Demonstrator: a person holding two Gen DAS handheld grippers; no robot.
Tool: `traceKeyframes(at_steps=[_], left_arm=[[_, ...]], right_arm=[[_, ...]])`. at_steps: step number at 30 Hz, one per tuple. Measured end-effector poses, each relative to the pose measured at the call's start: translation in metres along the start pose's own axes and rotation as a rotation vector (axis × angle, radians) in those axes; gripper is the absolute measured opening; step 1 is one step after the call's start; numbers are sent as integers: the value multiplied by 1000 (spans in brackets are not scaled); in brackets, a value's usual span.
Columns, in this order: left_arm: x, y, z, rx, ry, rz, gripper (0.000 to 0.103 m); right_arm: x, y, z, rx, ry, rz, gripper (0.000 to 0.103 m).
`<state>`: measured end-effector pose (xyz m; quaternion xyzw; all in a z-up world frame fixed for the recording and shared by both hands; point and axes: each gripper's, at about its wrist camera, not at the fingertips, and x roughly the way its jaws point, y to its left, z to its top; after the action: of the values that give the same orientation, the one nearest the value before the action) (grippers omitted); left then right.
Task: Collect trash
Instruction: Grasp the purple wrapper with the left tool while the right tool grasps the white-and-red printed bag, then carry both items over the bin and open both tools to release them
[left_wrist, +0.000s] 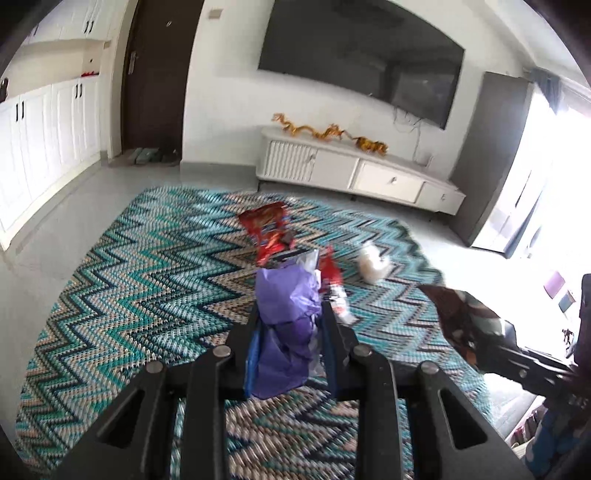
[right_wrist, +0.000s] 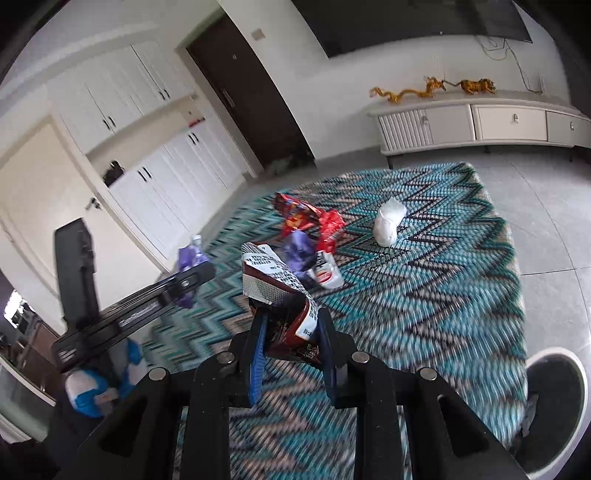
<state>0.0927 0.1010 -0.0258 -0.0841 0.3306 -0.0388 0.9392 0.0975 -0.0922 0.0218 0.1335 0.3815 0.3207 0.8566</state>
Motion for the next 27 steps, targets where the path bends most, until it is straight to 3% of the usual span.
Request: traceKeyframes(at_steps=[7, 17, 27], left_arm=[[-56, -37, -4, 58, -73, -73, 27], [-100, -105, -13, 153, -118, -204, 27], [-122, -179, -17, 273, -119, -293, 27]], right_arm=[[-89, 12, -29, 13, -105, -16, 24], [-195, -1, -81, 74, -238, -138, 24], [-239, -22, -113, 138, -319, -197, 24]])
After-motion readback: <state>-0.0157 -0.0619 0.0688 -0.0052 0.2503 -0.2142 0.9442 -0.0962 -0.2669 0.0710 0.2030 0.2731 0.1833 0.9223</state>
